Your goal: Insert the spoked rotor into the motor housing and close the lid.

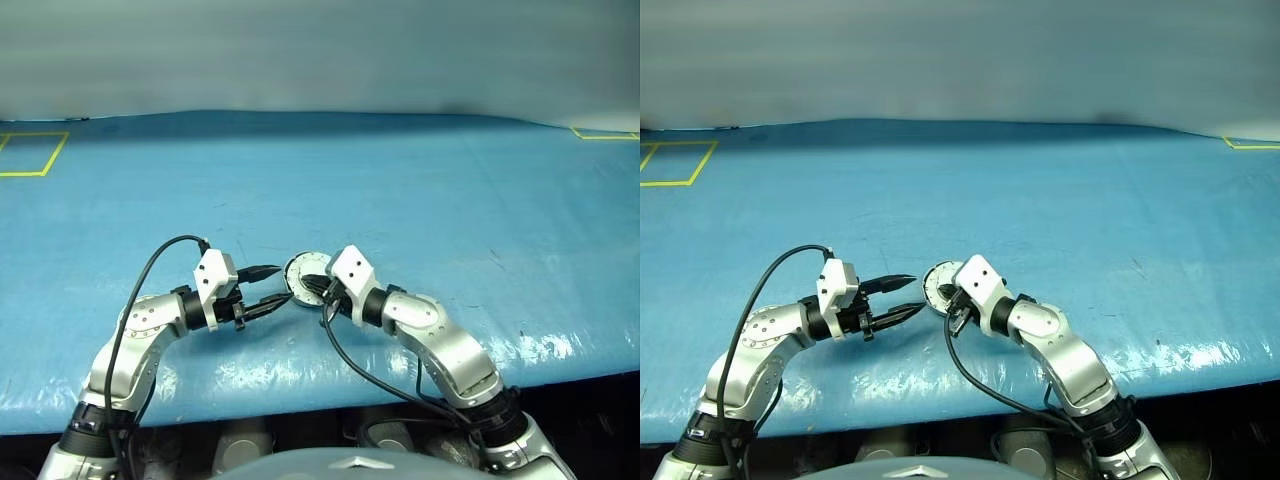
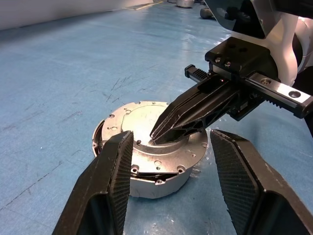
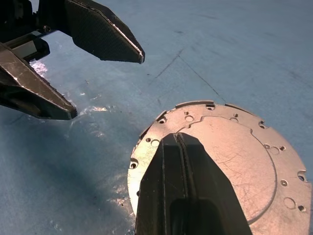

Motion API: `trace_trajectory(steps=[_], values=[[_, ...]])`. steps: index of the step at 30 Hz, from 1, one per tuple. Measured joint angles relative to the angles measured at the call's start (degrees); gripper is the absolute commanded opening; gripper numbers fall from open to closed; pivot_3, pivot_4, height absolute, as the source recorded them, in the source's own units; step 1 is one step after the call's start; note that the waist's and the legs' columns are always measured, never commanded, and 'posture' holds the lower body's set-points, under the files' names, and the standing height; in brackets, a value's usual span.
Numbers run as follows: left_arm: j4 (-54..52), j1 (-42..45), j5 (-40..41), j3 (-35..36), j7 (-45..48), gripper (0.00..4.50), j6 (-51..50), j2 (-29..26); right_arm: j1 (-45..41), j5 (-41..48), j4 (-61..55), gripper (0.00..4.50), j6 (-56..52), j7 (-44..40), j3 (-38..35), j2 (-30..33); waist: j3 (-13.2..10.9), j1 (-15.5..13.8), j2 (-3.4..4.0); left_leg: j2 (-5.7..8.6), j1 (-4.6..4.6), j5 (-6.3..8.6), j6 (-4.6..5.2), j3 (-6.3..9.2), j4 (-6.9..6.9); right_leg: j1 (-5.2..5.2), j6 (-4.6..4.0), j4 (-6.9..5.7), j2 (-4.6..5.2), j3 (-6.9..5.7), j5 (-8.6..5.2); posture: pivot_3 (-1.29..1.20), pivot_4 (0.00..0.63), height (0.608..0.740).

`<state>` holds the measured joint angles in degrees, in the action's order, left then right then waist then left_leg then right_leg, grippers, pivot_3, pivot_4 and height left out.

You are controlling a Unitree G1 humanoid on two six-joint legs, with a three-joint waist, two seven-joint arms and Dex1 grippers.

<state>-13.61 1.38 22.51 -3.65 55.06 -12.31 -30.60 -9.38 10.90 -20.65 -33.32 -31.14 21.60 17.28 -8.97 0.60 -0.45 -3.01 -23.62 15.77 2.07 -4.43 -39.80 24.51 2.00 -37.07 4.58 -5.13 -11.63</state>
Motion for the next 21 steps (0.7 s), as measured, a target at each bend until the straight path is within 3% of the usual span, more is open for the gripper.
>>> trace_trajectory(steps=[4, 6, 9, 19, 21], values=[[0.00, -0.01, -0.05, -0.09, -0.01, 2.65, 0.21, 0.03, 0.04, 3.04, -2.11, 0.00, 2.47, -0.71, -3.57, -1.42, 0.00, -0.02, 0.00, 0.00, -0.01, 0.00, 0.00, 0.00, 0.00, 0.01, 0.03, 0.00, 0.00, 0.00, 0.02, 0.00, 0.150, 0.740], [0.00, -0.01, -0.05, -0.19, -0.01, 2.69, 0.23, 0.05, -0.69, 2.45, -2.72, 0.38, 3.72, 0.90, -4.88, -1.52, 0.00, -0.01, 0.00, 0.00, -0.01, 0.00, 0.00, -0.01, 0.00, 0.00, 0.02, 0.01, 0.00, 0.00, 0.01, 0.00, 0.150, 0.740], [0.00, -0.07, -0.04, -0.23, 0.00, 2.69, 0.24, 0.07, -0.93, 1.82, -2.65, 1.19, 4.22, 1.48, -6.37, -0.29, 0.00, -0.09, 0.00, 0.00, -0.01, 0.00, 0.00, -0.01, 0.00, 0.00, 0.01, 0.01, 0.00, 0.00, 0.01, 0.00, 0.150, 0.740], [0.01, -0.22, -0.07, -0.66, -0.15, 2.69, 0.32, 0.71, 0.13, -1.48, -0.68, 4.47, 4.27, 1.69, -5.61, 2.16, 0.00, 0.01, 0.00, 0.00, -0.01, 0.00, 0.00, -0.02, 0.02, 0.02, 0.01, 0.01, -0.01, 0.00, 0.01, 0.00, 0.150, 0.740], [0.01, -0.32, -0.09, -0.69, -0.34, 2.69, 0.29, 0.71, 0.12, -1.95, -0.57, 4.47, 4.21, 1.18, -4.01, 2.36, 0.00, 0.01, 0.00, -0.01, -0.01, 0.00, 0.00, -0.01, 0.02, 0.02, 0.01, 0.01, -0.01, 0.00, 0.01, 0.00, 0.150, 0.740]])
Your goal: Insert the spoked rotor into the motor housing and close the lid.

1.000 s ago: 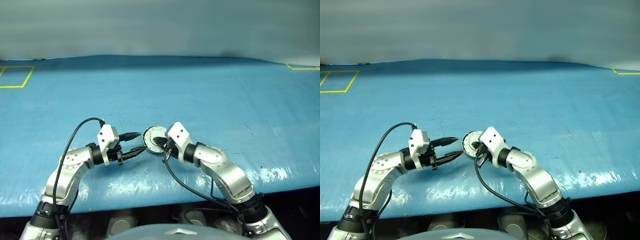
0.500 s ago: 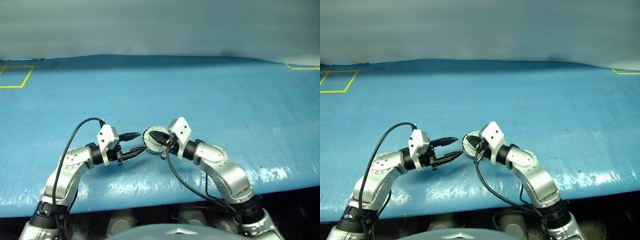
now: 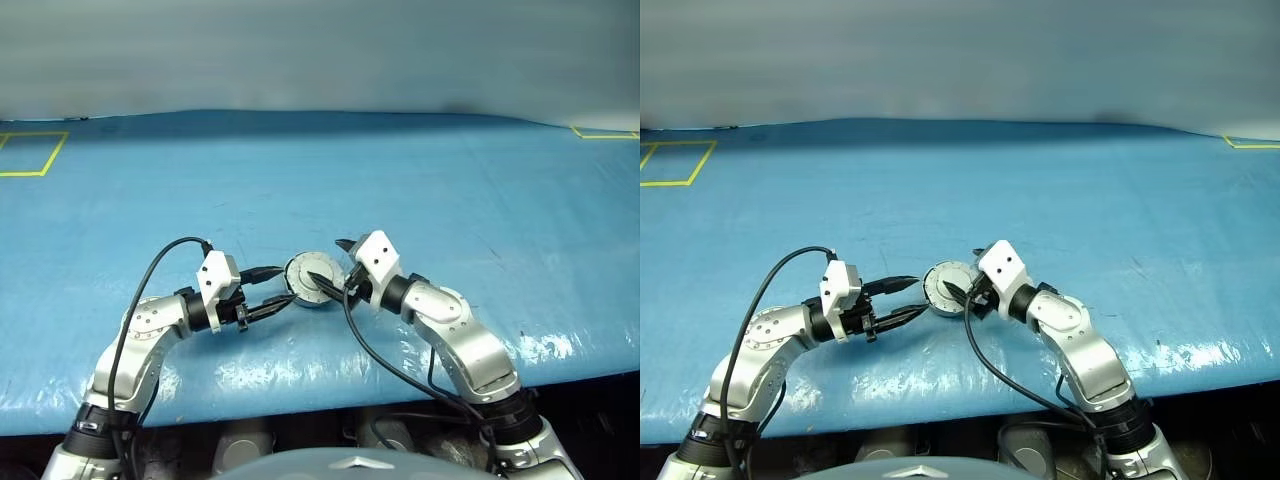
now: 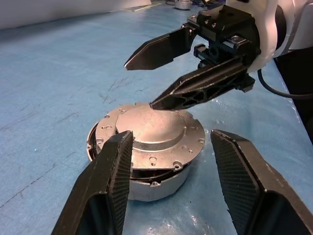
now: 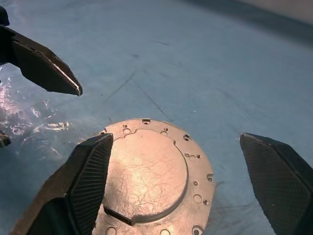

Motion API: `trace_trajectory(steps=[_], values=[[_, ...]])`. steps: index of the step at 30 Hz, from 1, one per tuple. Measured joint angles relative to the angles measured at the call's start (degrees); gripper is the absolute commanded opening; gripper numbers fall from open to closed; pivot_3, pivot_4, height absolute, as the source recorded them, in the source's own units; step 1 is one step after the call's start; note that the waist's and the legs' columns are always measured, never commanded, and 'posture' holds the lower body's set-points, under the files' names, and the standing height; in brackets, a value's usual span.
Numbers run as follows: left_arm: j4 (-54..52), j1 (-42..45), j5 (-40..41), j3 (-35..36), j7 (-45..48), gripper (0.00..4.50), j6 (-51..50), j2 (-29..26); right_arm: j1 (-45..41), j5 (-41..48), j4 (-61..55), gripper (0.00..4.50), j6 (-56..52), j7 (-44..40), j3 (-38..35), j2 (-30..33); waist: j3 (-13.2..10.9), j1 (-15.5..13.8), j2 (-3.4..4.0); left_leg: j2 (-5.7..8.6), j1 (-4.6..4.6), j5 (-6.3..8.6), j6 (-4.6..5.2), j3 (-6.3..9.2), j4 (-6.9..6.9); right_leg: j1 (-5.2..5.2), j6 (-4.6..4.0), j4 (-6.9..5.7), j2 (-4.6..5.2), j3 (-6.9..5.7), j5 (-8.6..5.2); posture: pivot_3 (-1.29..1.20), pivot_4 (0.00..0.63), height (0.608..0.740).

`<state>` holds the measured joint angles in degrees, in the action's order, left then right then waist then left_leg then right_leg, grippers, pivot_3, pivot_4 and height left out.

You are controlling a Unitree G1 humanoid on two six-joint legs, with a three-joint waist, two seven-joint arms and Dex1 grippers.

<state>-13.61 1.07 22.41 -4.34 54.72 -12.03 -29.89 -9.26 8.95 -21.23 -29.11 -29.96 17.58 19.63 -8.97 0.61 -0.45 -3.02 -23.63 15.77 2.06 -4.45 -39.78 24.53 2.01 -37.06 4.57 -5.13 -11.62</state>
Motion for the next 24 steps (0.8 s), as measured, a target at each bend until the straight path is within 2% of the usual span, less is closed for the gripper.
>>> trace_trajectory(steps=[4, 13, 17, 19, 24], values=[[0.00, -0.55, 0.09, -0.02, -0.21, 2.69, -1.49, -0.40, -0.01, -2.03, 0.55, 4.47, 0.07, -0.79, 3.09, 0.43, 0.00, -0.01, 0.00, 0.00, 0.00, 0.00, 0.00, 0.00, 0.00, 0.00, -0.03, 0.01, 0.00, 0.00, -0.02, 0.00, 0.150, 0.740], [0.00, -1.00, -0.06, -0.04, -0.82, 2.69, -1.54, -0.95, -1.05, -5.19, 4.49, 4.47, 1.54, 0.26, 3.97, -0.36, 0.00, -0.02, 0.00, -0.01, 0.02, 0.00, 0.00, 0.00, 0.00, -0.02, -0.03, 0.01, 0.00, 0.00, -0.01, 0.00, 0.150, 0.740], [0.00, -1.42, -0.45, -0.37, -1.06, 2.69, -1.41, -0.86, -0.99, -5.38, 4.49, 3.64, 1.90, -0.33, 4.46, -0.28, 0.00, -0.03, 0.00, -0.01, 0.03, 0.00, -0.01, -0.01, 0.00, -0.03, -0.04, 0.01, 0.00, 0.00, -0.02, 0.00, 0.150, 0.740], [0.00, -1.62, -0.66, -0.47, -1.30, 2.69, -1.28, -0.73, -0.77, -5.57, 4.47, 3.02, 2.59, -0.94, 4.59, 0.13, 0.00, -0.07, 0.00, -0.01, 0.03, 0.00, 0.00, -0.01, 0.00, -0.03, -0.05, 0.01, 0.00, 0.01, -0.03, 0.00, 0.150, 0.740], [0.00, -1.71, -0.98, -0.49, -1.65, 2.69, -1.16, -0.70, -0.64, -5.23, 4.47, 3.01, 2.29, -1.12, 4.32, -0.66, 0.00, -0.04, 0.00, -0.02, 0.02, 0.00, -0.01, 0.00, 0.00, -0.01, -0.04, 0.00, -0.01, 0.00, -0.02, 0.00, 0.150, 0.740]])
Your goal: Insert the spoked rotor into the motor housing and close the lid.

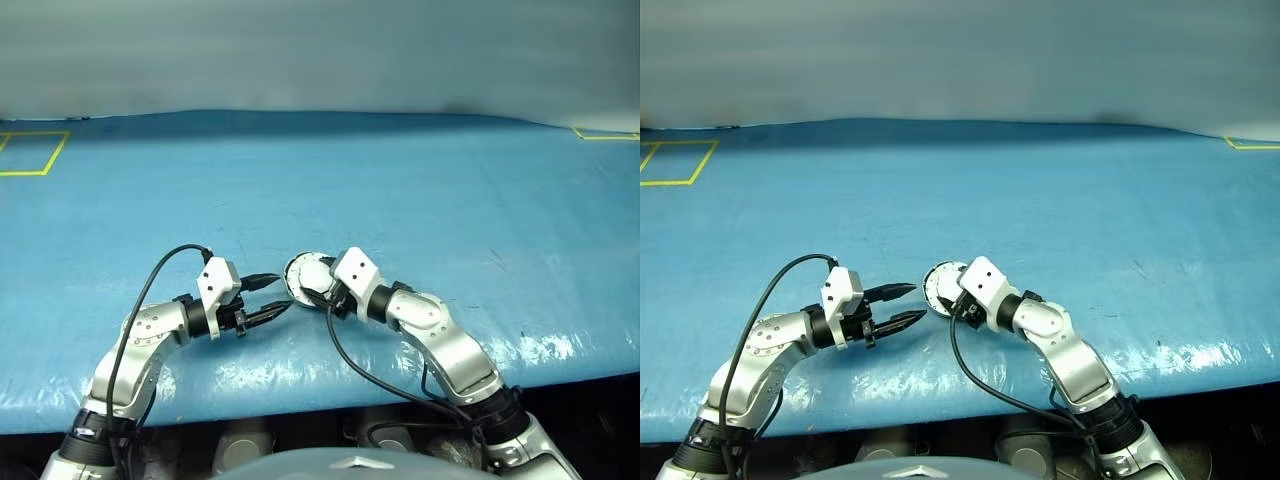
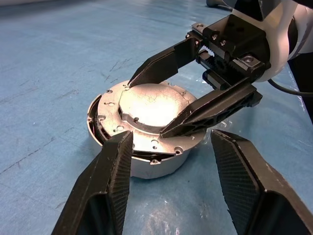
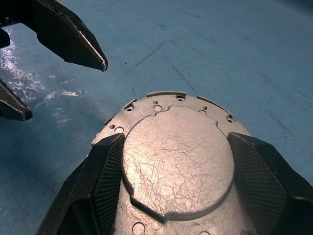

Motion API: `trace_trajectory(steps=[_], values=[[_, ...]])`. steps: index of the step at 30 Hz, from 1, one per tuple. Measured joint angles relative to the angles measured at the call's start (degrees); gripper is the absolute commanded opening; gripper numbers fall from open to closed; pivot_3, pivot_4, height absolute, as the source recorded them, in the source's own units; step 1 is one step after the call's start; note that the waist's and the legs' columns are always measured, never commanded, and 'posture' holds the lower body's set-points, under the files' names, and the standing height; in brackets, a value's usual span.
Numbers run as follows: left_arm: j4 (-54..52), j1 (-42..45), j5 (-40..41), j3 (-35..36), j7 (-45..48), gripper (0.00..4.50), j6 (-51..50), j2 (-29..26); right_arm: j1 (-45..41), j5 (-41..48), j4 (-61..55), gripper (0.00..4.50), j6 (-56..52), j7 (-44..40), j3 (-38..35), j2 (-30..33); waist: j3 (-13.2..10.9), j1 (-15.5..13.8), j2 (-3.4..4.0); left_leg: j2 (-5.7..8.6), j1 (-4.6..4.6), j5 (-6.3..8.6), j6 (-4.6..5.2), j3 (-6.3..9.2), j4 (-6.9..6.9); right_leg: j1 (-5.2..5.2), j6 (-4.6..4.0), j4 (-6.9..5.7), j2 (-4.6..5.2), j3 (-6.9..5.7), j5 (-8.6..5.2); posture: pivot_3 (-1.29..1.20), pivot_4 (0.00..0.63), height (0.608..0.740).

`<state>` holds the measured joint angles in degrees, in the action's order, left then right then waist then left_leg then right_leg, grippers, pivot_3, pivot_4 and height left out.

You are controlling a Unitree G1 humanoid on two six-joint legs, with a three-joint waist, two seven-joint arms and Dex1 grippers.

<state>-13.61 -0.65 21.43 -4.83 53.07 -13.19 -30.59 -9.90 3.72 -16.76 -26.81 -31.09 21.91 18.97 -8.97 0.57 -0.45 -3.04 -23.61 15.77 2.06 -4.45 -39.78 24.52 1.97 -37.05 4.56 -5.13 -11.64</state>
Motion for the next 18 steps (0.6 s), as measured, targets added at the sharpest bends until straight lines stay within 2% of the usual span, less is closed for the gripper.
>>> trace_trajectory(steps=[10, 18], values=[[0.00, -0.01, -0.03, -0.01, -0.45, 2.69, 0.23, 0.04, 0.11, 3.19, -0.01, 3.01, -3.69, 0.15, -1.94, -4.13, 0.00, 0.08, 0.00, -0.03, 0.00, 0.00, -0.01, -0.01, 0.02, 0.01, 0.00, 0.00, -0.03, 0.01, 0.00, 0.00, 0.150, 0.740], [0.07, -1.09, -0.69, 0.10, -0.01, 2.69, 1.33, -1.29, -0.48, 1.01, 0.83, 3.01, -3.86, 2.78, -0.90, -5.58, 0.00, 0.07, 0.01, -0.03, 0.01, -0.01, -0.02, -0.01, 0.03, 0.02, -0.04, -0.01, -0.03, 0.01, -0.02, 0.00, 0.150, 0.740]])
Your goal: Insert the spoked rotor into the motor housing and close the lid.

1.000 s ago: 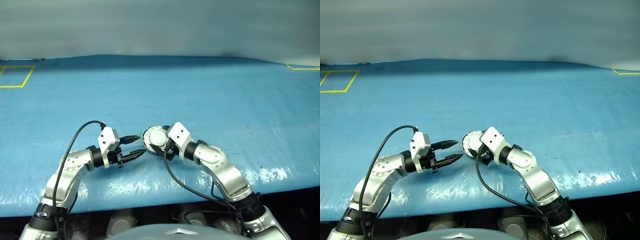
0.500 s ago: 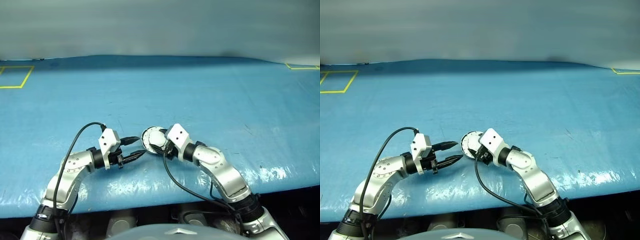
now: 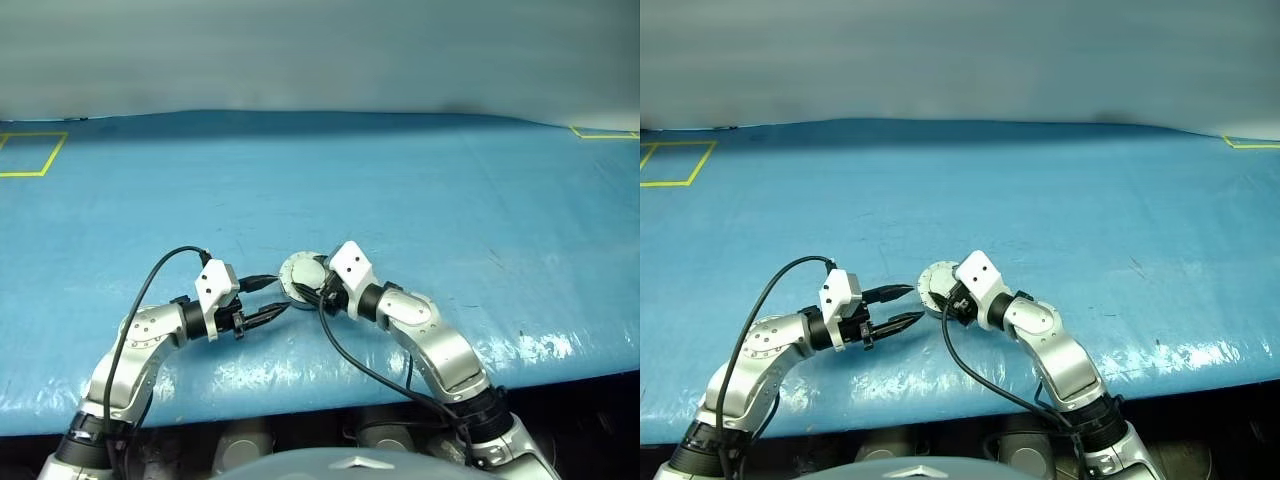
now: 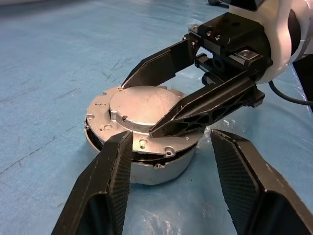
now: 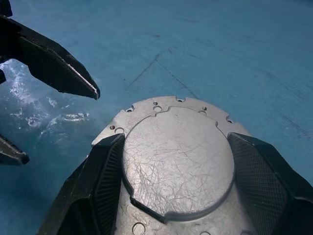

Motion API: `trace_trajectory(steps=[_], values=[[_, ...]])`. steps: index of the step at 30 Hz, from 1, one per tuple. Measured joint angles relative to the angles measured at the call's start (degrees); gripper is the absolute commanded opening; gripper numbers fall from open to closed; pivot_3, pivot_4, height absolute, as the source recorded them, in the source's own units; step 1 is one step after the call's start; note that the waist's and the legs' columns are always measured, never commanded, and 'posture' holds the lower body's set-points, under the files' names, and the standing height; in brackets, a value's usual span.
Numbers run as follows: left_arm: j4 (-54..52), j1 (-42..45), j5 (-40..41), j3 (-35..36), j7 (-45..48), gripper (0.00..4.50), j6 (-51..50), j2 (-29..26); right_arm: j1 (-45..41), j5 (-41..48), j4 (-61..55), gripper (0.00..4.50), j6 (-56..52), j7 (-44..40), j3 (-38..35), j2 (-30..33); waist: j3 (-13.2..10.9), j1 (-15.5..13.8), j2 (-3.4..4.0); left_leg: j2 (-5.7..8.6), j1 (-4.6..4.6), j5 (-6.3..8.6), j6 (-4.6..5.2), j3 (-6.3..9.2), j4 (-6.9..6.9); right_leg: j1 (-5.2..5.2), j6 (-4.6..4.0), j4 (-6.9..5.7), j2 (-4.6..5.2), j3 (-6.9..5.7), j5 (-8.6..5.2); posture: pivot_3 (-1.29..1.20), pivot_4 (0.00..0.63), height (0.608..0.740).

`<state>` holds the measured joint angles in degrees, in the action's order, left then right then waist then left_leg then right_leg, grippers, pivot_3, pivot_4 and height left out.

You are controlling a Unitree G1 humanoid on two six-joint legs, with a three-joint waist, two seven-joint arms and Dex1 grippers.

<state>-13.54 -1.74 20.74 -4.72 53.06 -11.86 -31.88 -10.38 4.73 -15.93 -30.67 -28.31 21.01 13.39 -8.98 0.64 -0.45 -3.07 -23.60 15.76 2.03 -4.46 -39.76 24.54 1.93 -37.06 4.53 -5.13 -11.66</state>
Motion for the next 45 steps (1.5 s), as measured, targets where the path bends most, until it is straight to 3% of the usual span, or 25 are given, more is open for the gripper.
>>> trace_trajectory(steps=[18, 26, 34, 45], values=[[1.72, -1.85, -1.67, 0.72, -0.85, 2.69, 2.64, 0.44, -1.44, -1.58, 1.87, 3.01, 0.51, -0.56, 1.08, 0.72, 0.01, 0.01, 0.00, -0.02, 0.03, -0.02, -0.03, 0.00, 0.02, -0.01, -0.05, 0.01, 0.00, 0.00, 0.01, 0.00, 0.150, 0.740], [2.85, 0.43, -2.61, 0.06, -2.63, 2.69, 3.18, 2.81, -1.86, -3.82, 3.65, 3.01, 0.59, 1.60, 2.29, -0.34, 0.25, -0.03, 0.03, -0.41, 0.44, -0.09, -0.11, -0.01, 0.01, -0.11, -0.18, 0.01, -0.02, -0.04, 0.00, 0.00, 0.150, 0.740], [9.10, 2.99, -5.95, -0.91, -3.38, 0.05, 5.96, 3.79, -1.50, -3.87, 3.17, 3.01, 0.59, 0.88, 2.26, -0.03, 0.54, -0.06, 0.11, -0.39, 0.44, -0.08, -0.10, -0.05, 0.22, -0.09, -0.25, 0.09, -0.05, -0.03, -0.02, 0.00, 0.150, 0.740], [11.84, 6.25, -8.37, -1.62, -4.47, 0.02, 8.67, 6.56, -0.59, -4.10, 2.05, 3.01, 0.60, 0.76, 2.76, 0.29, 0.63, -0.09, 0.12, -0.34, 0.21, -0.06, -0.08, -0.07, 0.26, -0.12, -0.21, 0.13, -0.08, -0.03, 0.01, 0.00, 0.150, 0.740]])
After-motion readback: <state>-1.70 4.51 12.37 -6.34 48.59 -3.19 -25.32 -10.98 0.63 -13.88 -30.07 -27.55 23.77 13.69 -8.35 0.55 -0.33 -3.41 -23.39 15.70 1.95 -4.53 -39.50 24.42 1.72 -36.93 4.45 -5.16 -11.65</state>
